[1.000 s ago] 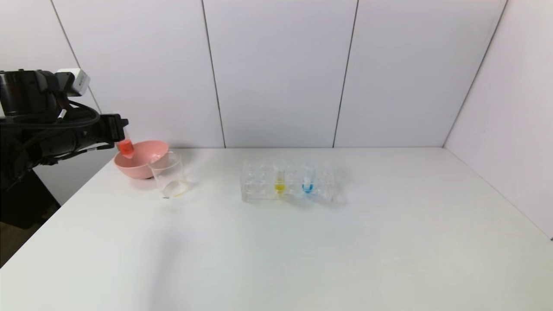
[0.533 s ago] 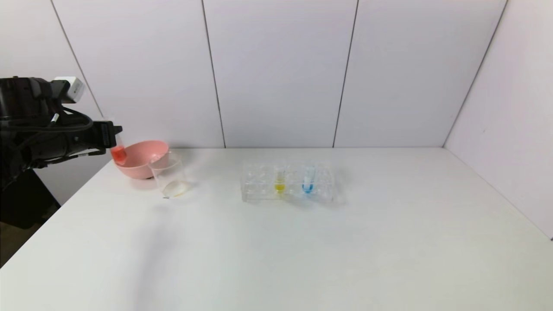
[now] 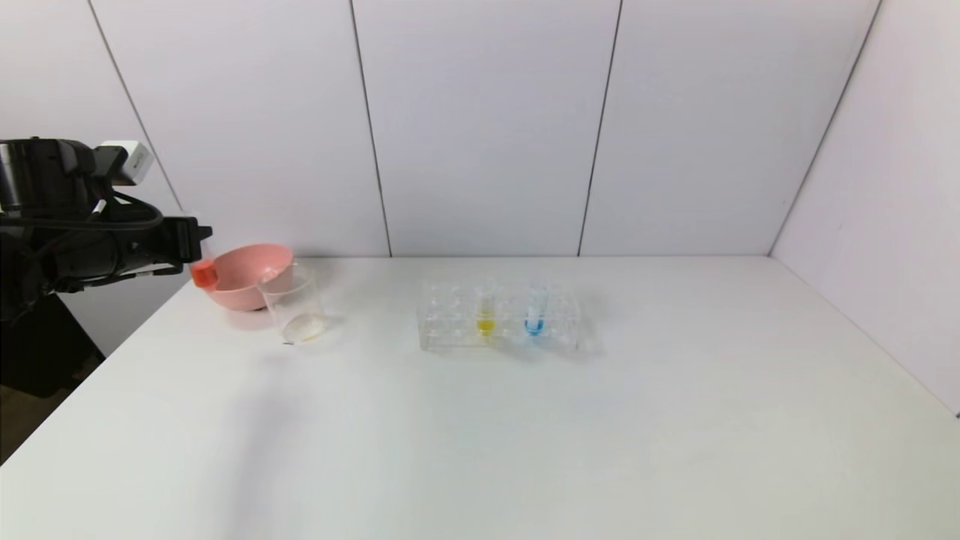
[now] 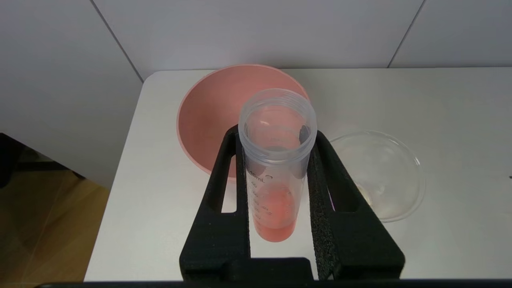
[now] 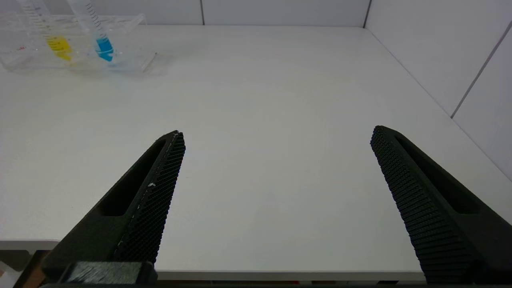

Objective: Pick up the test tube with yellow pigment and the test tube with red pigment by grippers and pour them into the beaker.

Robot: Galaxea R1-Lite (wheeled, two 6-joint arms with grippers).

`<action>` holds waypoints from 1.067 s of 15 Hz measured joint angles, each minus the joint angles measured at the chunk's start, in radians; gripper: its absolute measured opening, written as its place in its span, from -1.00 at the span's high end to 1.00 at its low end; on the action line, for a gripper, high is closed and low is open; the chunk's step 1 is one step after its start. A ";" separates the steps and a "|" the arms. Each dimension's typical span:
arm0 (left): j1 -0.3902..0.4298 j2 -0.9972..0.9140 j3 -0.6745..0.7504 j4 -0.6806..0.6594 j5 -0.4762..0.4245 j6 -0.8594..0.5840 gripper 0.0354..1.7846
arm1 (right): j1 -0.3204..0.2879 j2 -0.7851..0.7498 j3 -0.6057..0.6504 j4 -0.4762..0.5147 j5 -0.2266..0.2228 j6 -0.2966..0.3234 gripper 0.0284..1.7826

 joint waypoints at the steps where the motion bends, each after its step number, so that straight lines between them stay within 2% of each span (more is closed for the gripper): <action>1: 0.002 0.000 0.002 -0.002 -0.001 0.007 0.54 | 0.000 0.000 0.000 0.000 0.000 0.000 -0.91; 3: 0.005 -0.003 0.006 -0.007 -0.032 0.009 0.54 | 0.000 0.000 0.000 0.000 0.000 0.000 -0.91; 7: 0.057 -0.018 0.019 -0.006 -0.198 0.033 0.54 | 0.000 0.000 0.000 0.000 0.000 0.000 -0.91; 9: 0.096 -0.017 0.017 0.003 -0.288 0.122 0.54 | 0.000 0.000 0.000 0.000 0.000 0.000 -0.91; 16: 0.159 -0.024 0.002 0.164 -0.411 0.312 0.54 | 0.000 0.000 0.000 0.000 0.000 0.000 -0.91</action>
